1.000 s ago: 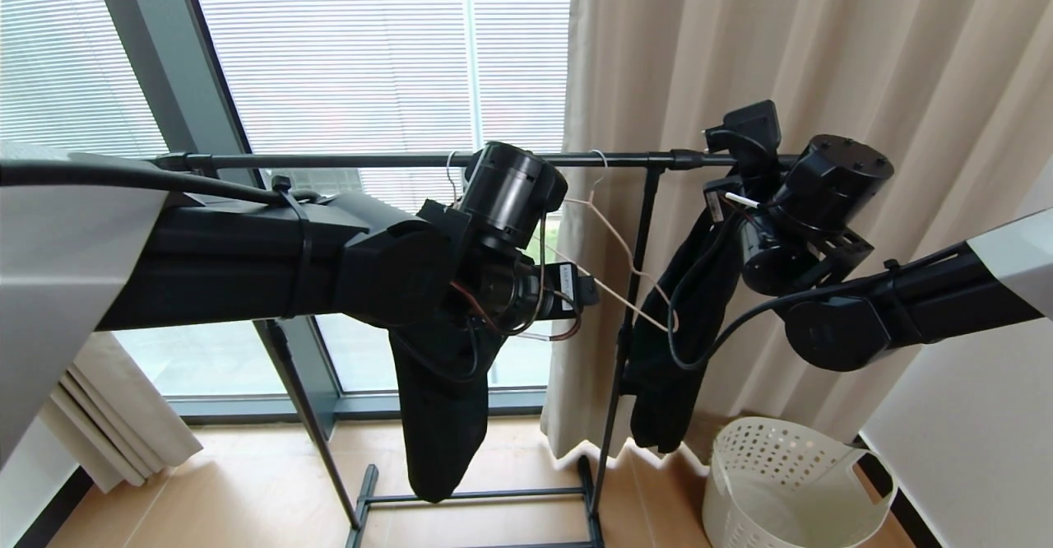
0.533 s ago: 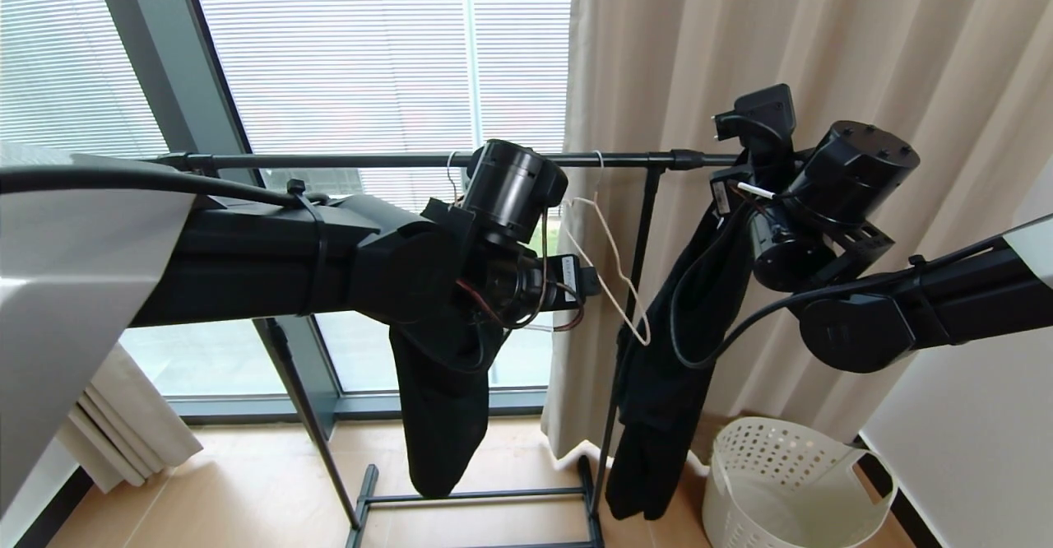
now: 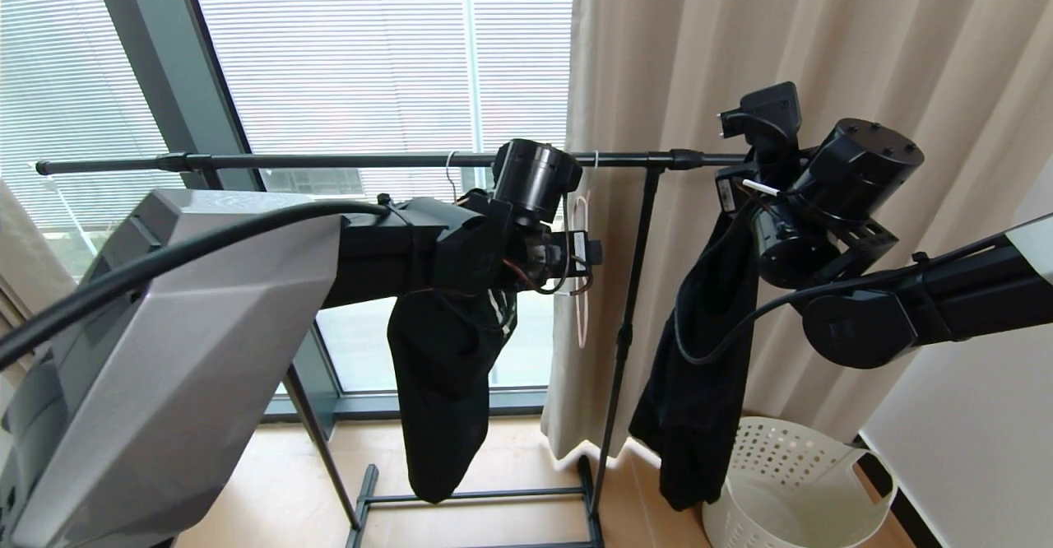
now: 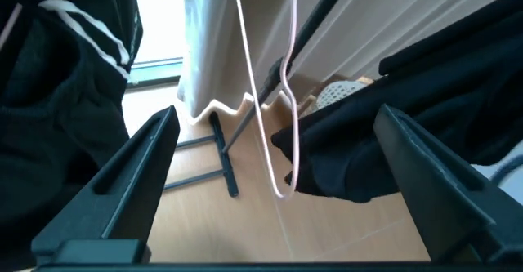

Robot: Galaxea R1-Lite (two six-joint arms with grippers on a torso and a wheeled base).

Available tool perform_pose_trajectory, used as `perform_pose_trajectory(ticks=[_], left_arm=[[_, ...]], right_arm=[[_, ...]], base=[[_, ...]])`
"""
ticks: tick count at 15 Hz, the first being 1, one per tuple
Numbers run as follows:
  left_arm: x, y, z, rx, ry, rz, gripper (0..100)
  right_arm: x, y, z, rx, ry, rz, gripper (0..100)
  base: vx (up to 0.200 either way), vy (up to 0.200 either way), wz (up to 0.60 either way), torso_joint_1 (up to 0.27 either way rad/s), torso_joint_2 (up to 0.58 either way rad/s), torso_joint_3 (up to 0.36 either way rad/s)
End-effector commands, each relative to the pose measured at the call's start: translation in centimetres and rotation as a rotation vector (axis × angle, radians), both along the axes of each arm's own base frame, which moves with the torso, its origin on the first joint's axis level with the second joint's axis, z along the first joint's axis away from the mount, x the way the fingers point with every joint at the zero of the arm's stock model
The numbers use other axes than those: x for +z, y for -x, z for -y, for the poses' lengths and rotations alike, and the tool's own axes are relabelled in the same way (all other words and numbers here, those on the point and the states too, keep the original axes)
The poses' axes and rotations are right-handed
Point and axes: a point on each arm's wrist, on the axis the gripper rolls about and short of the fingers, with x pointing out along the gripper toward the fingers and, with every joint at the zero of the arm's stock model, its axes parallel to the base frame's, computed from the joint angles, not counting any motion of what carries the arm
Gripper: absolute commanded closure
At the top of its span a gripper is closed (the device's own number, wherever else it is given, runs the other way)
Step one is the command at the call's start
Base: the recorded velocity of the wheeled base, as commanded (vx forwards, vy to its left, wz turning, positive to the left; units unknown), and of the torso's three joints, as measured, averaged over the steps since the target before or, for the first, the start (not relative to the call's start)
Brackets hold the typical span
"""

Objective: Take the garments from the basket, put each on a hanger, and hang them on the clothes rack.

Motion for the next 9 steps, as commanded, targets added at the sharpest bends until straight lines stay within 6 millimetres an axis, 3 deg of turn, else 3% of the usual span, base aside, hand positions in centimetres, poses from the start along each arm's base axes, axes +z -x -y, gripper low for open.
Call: perform_pose_trajectory(ticks=[1, 4, 9], left_arm=[[-4.0, -3.0, 0.0, 0.0, -0.082, 0.046, 0], [-5.7, -4.4, 0.3, 0.002, -0.114, 0.131, 0], [-5.5, -3.6, 1.4, -0.02, -0.103, 0.135, 0]], right_arm=[[-0.4, -0.3, -0.1, 0.001, 0.004, -0.009, 100], [-0.6, -0.4, -0.2, 0.003, 0.006, -0.011, 100], [-1.1, -0.6, -0.2, 0.003, 0.015, -0.024, 100]], base=[[0.0, 0.0, 0.0, 0.0, 0.0, 0.0], [0.0, 0.0, 0.0, 0.0, 0.0, 0.0], [0.0, 0.0, 0.0, 0.0, 0.0, 0.0]])
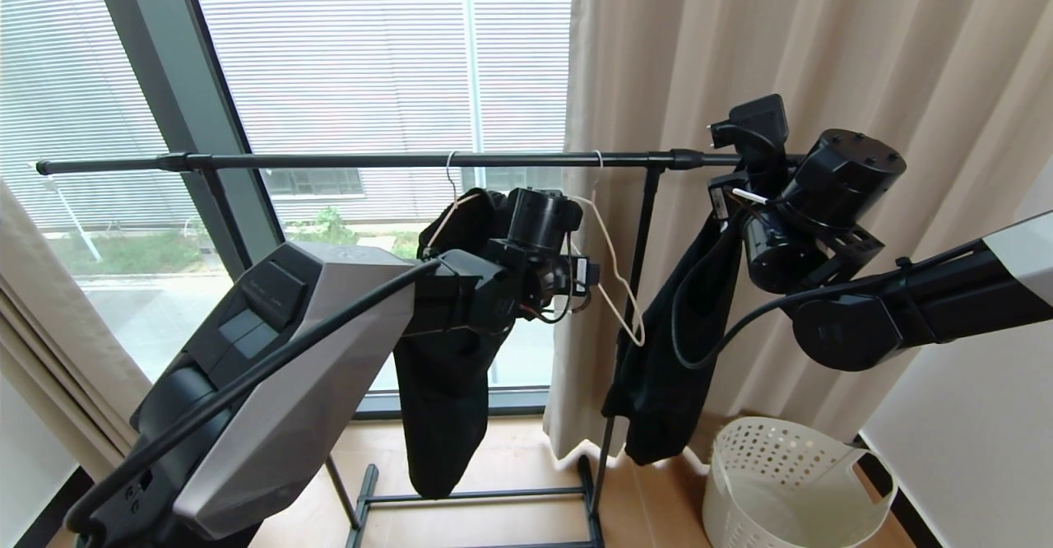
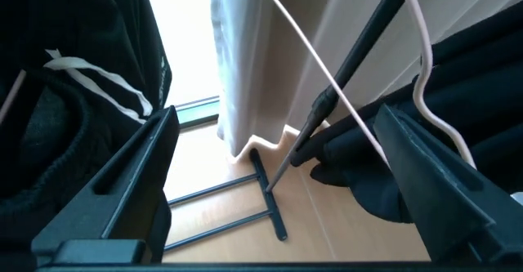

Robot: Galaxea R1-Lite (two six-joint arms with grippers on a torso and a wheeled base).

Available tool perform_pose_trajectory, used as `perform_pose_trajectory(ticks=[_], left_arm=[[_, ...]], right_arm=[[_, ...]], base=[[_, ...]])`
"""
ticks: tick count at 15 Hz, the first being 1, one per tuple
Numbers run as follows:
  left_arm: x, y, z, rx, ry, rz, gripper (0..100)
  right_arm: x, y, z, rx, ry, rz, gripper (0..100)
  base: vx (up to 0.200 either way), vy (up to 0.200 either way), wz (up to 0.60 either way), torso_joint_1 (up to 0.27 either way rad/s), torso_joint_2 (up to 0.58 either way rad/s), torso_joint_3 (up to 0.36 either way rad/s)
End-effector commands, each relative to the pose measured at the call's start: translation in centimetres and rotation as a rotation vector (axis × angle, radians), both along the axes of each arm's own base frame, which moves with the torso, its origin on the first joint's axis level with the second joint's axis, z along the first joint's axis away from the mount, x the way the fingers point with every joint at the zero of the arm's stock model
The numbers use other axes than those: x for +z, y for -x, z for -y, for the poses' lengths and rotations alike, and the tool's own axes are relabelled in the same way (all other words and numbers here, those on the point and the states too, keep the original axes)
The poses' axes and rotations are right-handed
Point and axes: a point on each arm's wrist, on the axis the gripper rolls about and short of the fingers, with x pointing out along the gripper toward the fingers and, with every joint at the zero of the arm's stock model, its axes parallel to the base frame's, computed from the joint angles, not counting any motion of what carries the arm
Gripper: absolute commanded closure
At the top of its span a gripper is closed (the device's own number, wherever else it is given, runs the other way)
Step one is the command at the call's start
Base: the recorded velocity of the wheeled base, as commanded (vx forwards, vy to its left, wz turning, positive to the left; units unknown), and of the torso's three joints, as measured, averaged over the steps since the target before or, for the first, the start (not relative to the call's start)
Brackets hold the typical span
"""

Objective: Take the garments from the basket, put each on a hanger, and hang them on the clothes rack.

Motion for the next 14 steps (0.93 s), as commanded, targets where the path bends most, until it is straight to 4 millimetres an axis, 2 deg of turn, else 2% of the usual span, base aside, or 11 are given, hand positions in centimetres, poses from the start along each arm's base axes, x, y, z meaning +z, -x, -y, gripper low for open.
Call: perform_pose_trajectory(ticks=[1, 5, 10, 14], left_arm=[[0.1, 0.3, 0.3, -0.007, 0.003, 0.0, 0], [1.7, 1.2, 0.6, -0.011, 0.041, 0.01, 0], [1.4, 1.3, 0.6, -0.012, 0.052, 0.02, 0], [1.6, 1.9, 0.6, -0.017, 0.062, 0.033, 0]], right_arm=[[-0.2, 0.0, -0.1, 0.003, 0.002, -0.003, 100], [-0.5, -0.1, -0.3, 0.004, 0.004, -0.01, 100], [-0.5, -0.1, -0.3, 0.004, 0.006, -0.011, 100], [-0.5, -0.1, -0.3, 0.004, 0.004, -0.01, 100]], base=[[0.0, 0.0, 0.0, 0.0, 0.0, 0.0], [0.0, 0.0, 0.0, 0.0, 0.0, 0.0], [0.0, 0.0, 0.0, 0.0, 0.0, 0.0], [0.0, -0.2, 0.0, 0.0, 0.0, 0.004]])
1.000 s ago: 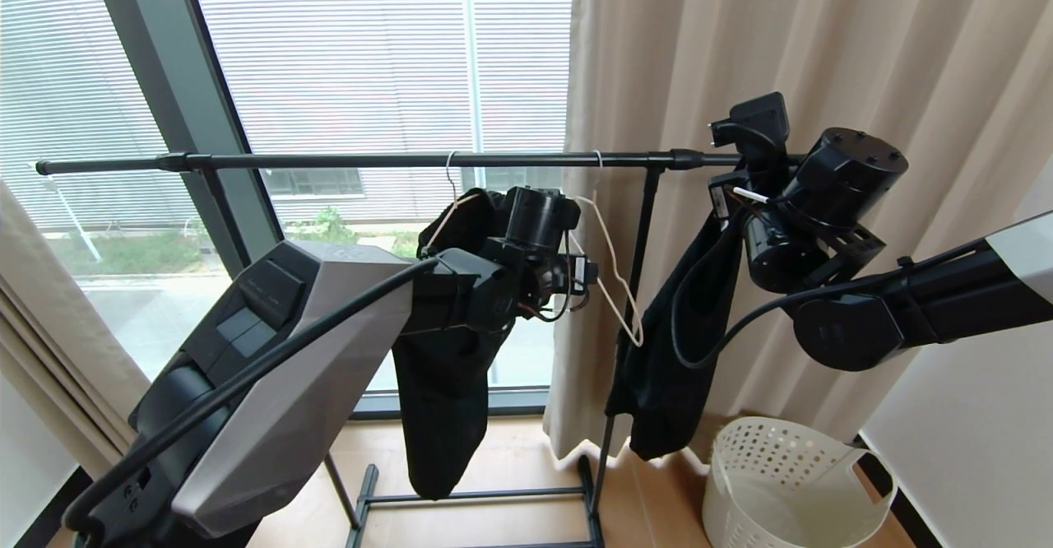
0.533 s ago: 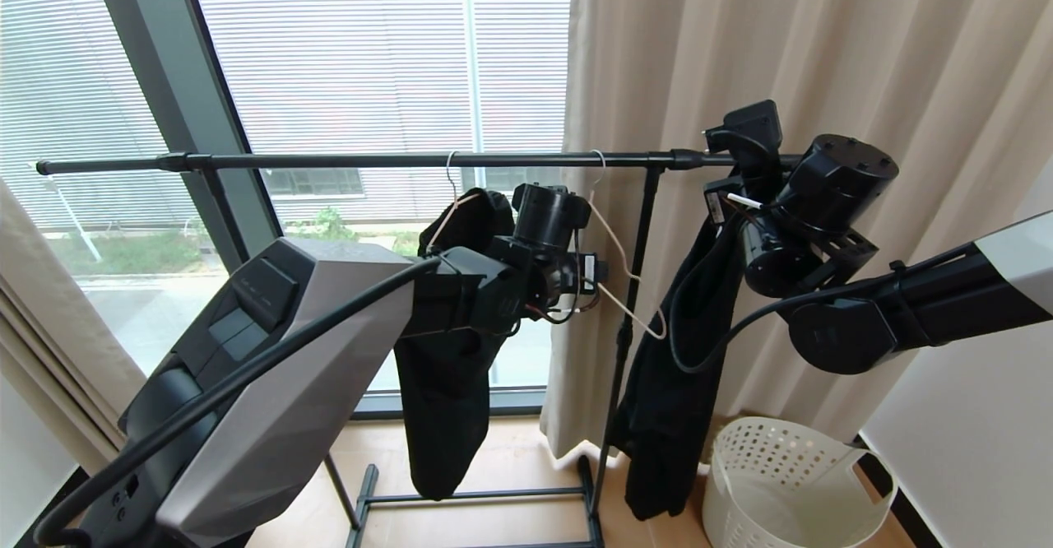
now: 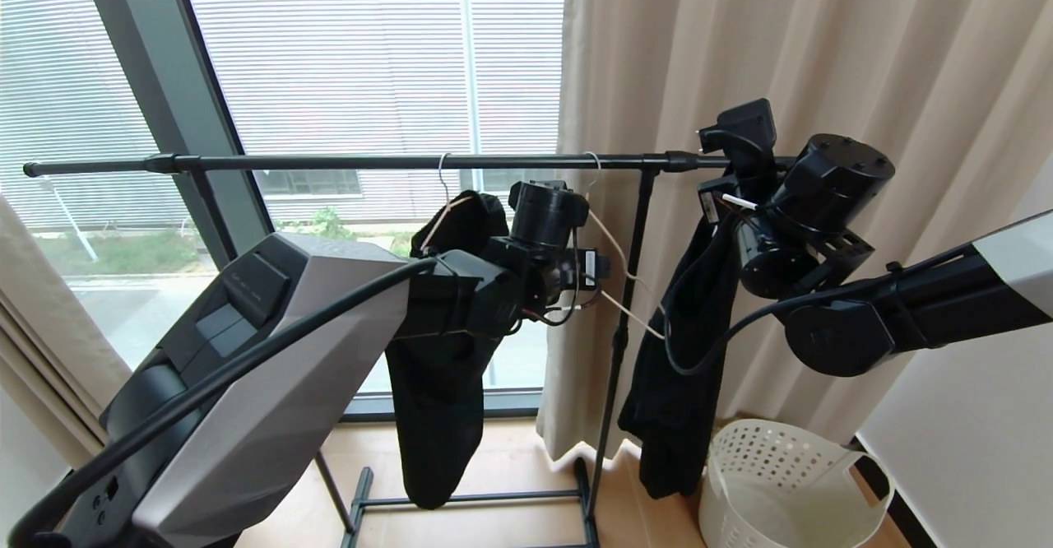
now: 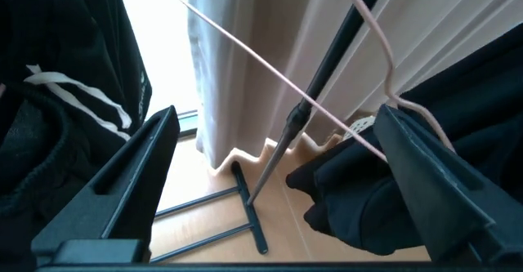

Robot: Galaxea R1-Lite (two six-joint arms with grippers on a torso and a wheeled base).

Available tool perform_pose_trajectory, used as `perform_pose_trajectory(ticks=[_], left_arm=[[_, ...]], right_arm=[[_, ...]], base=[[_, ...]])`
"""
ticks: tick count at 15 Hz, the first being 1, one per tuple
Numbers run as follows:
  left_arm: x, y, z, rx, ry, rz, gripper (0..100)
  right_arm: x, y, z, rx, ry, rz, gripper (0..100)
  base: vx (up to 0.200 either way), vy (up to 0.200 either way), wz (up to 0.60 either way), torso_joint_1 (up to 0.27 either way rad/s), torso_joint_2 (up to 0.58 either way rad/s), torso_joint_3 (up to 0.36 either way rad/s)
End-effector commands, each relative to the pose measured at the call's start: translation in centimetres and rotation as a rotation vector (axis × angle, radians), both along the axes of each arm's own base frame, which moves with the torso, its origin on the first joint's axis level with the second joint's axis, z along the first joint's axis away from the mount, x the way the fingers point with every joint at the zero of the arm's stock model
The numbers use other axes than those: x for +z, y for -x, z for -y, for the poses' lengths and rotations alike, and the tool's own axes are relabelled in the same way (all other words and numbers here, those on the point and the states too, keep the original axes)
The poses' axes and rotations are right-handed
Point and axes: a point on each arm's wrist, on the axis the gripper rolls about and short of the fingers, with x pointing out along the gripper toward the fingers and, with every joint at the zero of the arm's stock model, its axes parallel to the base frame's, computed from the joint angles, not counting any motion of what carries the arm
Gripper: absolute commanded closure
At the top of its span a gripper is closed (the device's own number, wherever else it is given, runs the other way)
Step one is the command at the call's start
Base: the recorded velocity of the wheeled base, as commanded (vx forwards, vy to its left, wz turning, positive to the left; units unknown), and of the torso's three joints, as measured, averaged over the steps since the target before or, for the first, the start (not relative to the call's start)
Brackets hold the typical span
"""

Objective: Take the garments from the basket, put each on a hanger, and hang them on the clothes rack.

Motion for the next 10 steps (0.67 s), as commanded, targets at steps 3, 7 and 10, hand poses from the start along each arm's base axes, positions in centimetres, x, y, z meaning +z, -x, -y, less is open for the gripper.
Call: perform_pose_trajectory(ticks=[3, 7, 10], left_arm=[[0.3, 0.6, 0.0, -0.009, 0.011, 0.02, 0], [0.4, 0.7, 0.0, -0.014, 0.027, 0.041, 0], [-0.7, 0.1, 0.3, -0.019, 0.046, 0.05, 0]], right_arm=[[-0.1, -0.1, 0.0, -0.003, 0.002, -0.004, 100], [-0.1, -0.1, 0.0, -0.003, 0.003, -0.005, 100], [-0.3, -0.2, 0.0, -0.003, 0.005, -0.01, 100]], base=[[0.0, -0.133, 0.0, 0.003, 0.0, 0.003], [0.0, 0.0, 0.0, 0.0, 0.0, 0.0], [0.0, 0.0, 0.0, 0.0, 0.0, 0.0]])
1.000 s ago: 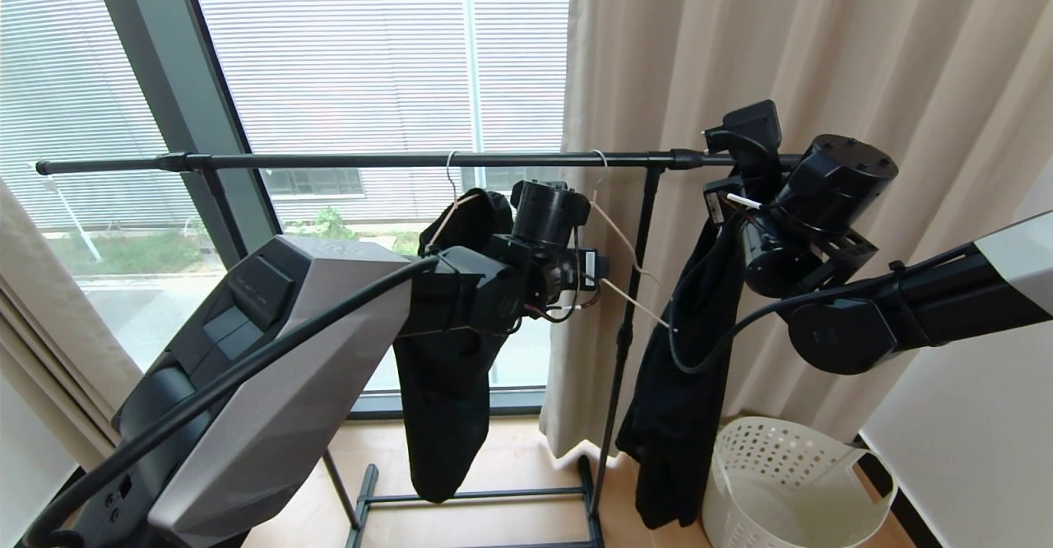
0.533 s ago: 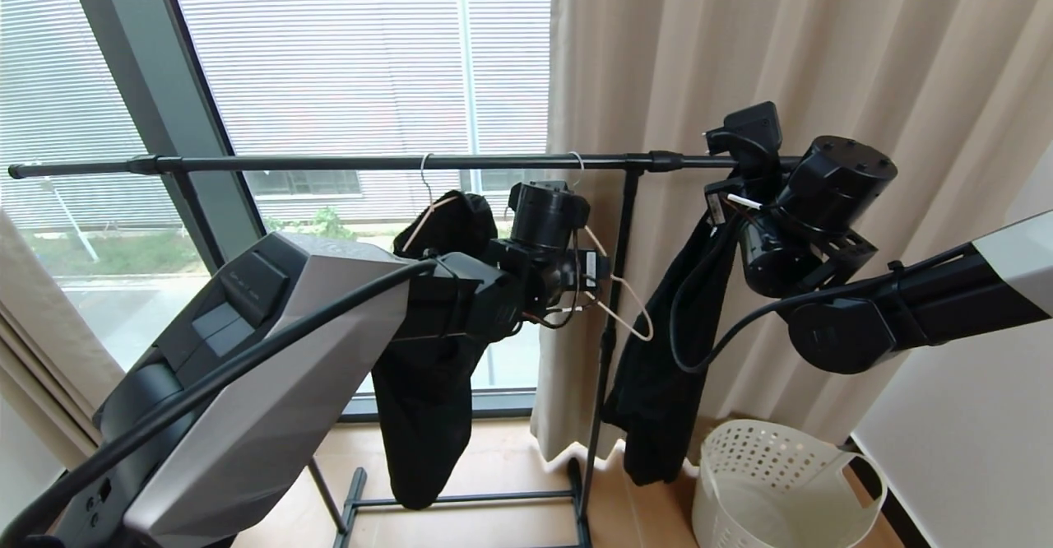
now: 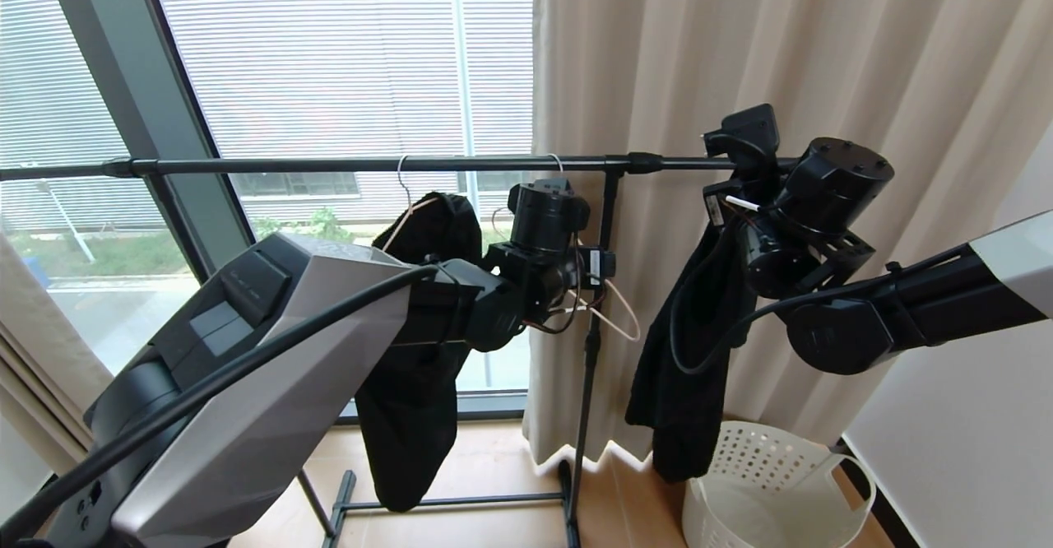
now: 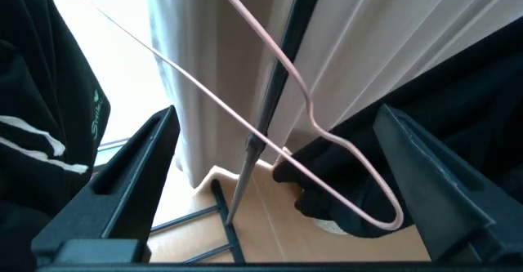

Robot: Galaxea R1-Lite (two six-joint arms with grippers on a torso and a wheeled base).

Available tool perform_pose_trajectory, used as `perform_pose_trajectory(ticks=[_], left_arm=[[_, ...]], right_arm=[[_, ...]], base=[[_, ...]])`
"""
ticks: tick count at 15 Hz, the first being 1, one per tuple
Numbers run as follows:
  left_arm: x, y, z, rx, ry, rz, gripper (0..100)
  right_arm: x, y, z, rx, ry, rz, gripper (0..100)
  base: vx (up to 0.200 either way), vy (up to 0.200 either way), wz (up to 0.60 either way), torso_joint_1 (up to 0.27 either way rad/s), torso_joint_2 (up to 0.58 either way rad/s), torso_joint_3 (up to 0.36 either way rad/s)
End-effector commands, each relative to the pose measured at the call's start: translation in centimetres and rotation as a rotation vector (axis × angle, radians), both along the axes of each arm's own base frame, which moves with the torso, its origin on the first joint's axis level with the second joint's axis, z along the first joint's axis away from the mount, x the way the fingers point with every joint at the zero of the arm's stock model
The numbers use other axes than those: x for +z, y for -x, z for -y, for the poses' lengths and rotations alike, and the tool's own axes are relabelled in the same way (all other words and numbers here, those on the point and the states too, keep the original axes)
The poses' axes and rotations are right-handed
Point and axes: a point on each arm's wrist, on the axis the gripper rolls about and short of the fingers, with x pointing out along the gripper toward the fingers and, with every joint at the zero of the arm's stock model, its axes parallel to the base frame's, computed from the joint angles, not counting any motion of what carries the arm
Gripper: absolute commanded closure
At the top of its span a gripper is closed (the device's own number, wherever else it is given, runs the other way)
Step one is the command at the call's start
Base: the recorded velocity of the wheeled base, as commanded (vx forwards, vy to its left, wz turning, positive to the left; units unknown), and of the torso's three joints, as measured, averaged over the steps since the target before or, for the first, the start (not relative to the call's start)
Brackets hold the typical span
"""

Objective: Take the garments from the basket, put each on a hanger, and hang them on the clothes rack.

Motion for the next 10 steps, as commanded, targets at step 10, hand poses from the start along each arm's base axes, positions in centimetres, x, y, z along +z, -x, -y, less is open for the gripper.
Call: perform_pose_trajectory(ticks=[10], left_arm=[[-2.2, -1.0, 0.5, -0.039, 0.027, 0.012, 0]], right_arm=[[-2.5, -0.4, -2.2, 0.051, 0.014, -0.046, 100]], base=[[0.0, 0.0, 0.0, 0.0, 0.0, 0.0]])
